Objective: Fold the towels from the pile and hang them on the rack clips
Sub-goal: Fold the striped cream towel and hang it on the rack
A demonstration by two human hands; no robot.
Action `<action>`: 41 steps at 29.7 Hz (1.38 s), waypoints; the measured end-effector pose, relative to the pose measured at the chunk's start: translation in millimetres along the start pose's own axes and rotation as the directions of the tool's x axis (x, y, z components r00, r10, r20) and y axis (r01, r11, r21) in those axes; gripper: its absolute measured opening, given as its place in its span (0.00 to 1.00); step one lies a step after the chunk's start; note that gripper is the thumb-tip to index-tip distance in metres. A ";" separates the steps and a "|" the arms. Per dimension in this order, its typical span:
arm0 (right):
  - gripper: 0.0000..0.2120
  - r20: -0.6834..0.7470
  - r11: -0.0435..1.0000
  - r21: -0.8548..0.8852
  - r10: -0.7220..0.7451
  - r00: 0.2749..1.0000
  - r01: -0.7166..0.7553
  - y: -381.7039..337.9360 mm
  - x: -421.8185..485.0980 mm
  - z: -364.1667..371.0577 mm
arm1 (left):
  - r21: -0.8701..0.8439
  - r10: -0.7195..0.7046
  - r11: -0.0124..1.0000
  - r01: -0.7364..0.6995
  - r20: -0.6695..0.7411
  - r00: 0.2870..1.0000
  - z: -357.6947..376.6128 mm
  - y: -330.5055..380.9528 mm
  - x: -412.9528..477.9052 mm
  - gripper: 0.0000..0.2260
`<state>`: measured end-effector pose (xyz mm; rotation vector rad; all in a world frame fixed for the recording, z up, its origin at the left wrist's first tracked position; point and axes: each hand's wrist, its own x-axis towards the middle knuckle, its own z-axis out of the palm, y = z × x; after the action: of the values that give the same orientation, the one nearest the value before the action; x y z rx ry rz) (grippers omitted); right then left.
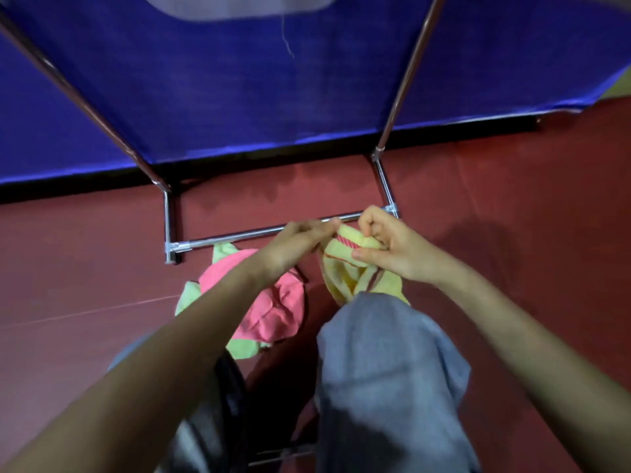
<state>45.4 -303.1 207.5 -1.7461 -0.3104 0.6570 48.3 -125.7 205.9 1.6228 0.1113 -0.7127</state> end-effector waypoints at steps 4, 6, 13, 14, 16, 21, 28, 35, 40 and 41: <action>0.19 -0.025 0.995 -0.059 -0.080 0.996 0.079 -44.6 -7.1 19.9 | -0.004 0.065 0.998 -0.065 -0.027 0.998 -9.6 18.1 -47.8 0.20; 0.20 -0.037 0.992 -0.105 -0.081 0.996 0.076 -63.3 -12.3 32.2 | -0.001 0.098 0.995 -0.099 -0.061 0.993 -14.2 22.6 -72.9 0.12; 0.02 0.062 0.986 -0.137 0.103 0.993 -0.094 -124.6 -39.5 59.6 | 0.015 0.249 0.968 -0.250 -0.154 0.956 -31.7 37.3 -142.9 0.07; 0.09 0.046 0.976 -0.185 0.125 0.991 -0.115 -135.4 -46.8 66.1 | 0.032 0.273 0.962 -0.272 -0.171 0.947 -32.6 41.7 -161.1 0.06; 0.17 0.032 0.951 -0.266 0.175 0.984 -0.160 -142.0 -52.4 69.3 | 0.035 0.296 0.955 -0.294 -0.163 0.941 -31.9 43.0 -174.6 0.06; 0.09 0.007 0.994 -0.105 0.003 1.000 -0.003 -155.6 -70.5 84.1 | 0.044 0.351 0.935 -0.351 -0.239 0.905 -33.4 45.9 -210.7 0.06; 0.07 -0.124 0.980 -0.081 -0.193 0.973 0.184 -185.1 -89.8 102.1 | 0.003 0.289 0.955 -0.297 -0.234 0.928 -24.9 51.7 -248.5 0.14; 0.11 -0.105 0.959 -0.089 -0.278 0.955 0.269 -193.8 -108.6 106.6 | -0.036 0.297 0.949 -0.313 -0.225 0.928 -15.8 51.7 -266.9 0.17; 0.13 -0.089 0.937 -0.125 -0.337 0.937 0.325 -200.3 -115.0 112.5 | 0.024 0.411 0.904 -0.427 -0.326 0.851 -7.0 58.4 -269.5 0.09; 0.12 -0.101 0.939 -0.106 -0.337 0.936 0.327 -198.9 -116.1 113.4 | 0.030 0.436 0.890 -0.456 -0.353 0.828 -6.1 60.0 -270.6 0.08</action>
<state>-87.8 -218.1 409.8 -1.7531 -0.5460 0.2972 -138.5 -44.3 393.9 1.6267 0.0040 -0.0515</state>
